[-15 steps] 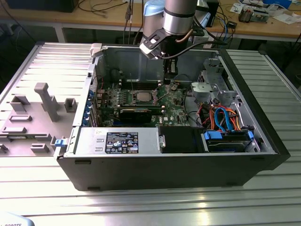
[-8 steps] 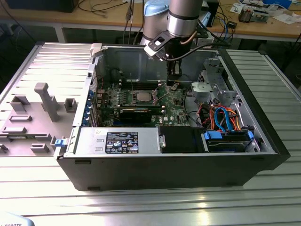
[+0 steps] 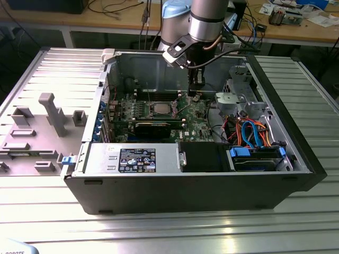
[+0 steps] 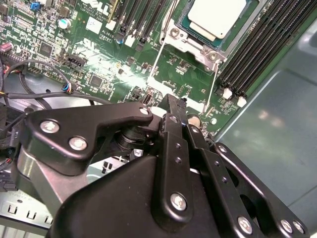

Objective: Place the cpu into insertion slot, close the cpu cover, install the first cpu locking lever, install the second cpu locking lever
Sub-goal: 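Close the cpu cover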

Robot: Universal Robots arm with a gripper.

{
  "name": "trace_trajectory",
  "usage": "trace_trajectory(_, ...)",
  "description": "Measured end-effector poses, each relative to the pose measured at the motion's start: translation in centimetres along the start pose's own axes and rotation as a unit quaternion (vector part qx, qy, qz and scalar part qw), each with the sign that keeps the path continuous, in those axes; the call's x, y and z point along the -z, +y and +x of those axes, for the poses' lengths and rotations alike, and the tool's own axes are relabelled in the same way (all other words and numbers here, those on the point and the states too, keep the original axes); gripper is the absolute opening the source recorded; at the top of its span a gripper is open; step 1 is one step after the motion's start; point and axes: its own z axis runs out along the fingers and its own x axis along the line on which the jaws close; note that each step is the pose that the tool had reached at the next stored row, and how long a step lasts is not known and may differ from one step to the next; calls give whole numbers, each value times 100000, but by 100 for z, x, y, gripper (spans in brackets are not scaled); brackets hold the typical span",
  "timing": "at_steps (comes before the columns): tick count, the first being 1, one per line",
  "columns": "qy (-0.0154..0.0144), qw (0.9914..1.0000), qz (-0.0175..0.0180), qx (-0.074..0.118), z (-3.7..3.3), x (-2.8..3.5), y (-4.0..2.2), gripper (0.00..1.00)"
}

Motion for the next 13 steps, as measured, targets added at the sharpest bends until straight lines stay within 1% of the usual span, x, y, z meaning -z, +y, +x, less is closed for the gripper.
trace_trajectory(11, -2, 100000, 3, -1, 0, 0, 2, 11)
trace_trajectory(13, 1, 100000, 52, 5, 0, 0, 18, 11)
